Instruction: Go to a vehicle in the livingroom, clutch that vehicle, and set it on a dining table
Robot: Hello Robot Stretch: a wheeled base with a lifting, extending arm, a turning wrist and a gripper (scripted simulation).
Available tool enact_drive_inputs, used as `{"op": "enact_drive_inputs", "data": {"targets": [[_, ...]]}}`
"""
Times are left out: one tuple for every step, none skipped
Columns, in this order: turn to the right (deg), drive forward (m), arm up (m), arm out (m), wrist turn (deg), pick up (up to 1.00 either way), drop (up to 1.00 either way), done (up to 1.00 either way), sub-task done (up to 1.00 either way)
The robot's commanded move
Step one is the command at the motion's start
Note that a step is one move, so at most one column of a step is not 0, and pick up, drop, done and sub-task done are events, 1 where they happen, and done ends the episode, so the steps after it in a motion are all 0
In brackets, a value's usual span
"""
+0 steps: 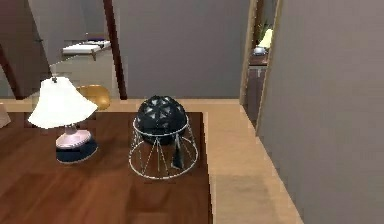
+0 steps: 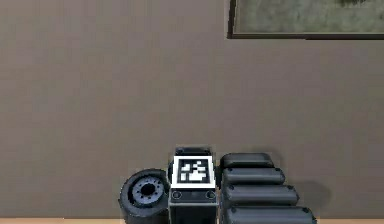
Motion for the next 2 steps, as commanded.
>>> {"op": "enact_drive_inputs", "data": {"targets": [[0.0, 0.05, 0.0, 0.0, 0.0, 0.0, 0.0, 0.0, 0.0], [-45.0, 0.0, 0.0, 0.0, 0.0, 0.0, 0.0, 0.0, 0.0]]}}
